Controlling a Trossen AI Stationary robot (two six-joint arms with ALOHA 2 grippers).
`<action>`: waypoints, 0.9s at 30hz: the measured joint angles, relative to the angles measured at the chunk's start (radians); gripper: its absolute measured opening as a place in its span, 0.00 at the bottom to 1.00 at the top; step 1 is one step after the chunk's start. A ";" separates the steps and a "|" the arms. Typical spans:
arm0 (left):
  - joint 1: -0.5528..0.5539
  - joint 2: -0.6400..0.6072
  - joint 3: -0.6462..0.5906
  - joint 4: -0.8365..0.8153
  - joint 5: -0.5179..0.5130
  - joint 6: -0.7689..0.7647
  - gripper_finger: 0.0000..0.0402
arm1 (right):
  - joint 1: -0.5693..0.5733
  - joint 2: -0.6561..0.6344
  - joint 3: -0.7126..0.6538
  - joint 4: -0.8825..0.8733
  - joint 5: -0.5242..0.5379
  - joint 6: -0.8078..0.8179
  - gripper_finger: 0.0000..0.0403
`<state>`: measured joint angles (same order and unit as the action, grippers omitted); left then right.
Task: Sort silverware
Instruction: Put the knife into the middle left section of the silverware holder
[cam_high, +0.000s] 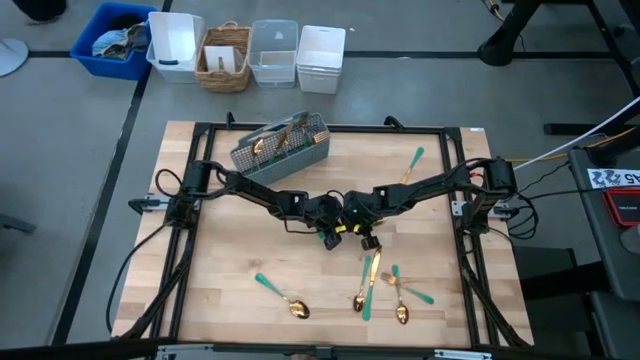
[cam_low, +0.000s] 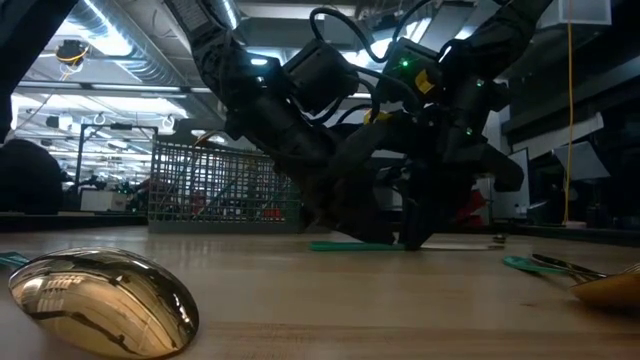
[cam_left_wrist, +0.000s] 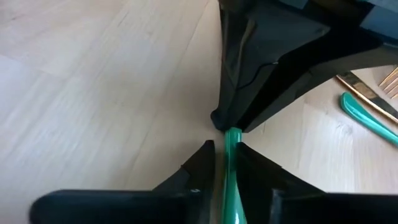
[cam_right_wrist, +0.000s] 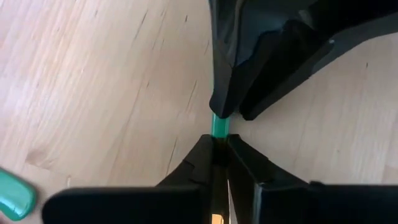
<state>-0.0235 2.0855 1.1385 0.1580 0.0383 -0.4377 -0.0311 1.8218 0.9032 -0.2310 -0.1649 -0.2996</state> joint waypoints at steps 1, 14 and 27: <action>0.000 0.000 0.000 -0.002 -0.002 0.004 0.16 | 0.001 0.000 0.000 0.000 0.000 0.000 0.08; -0.010 -0.001 0.000 -0.015 0.047 0.037 0.26 | 0.073 -0.002 0.000 -0.001 0.144 0.014 0.07; -0.023 0.000 -0.002 -0.015 -0.003 0.148 0.21 | 0.137 -0.002 -0.002 0.015 0.297 0.007 0.07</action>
<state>-0.0468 2.0850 1.1370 0.1428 0.0353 -0.2895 0.1061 1.8202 0.9012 -0.2162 0.1321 -0.2924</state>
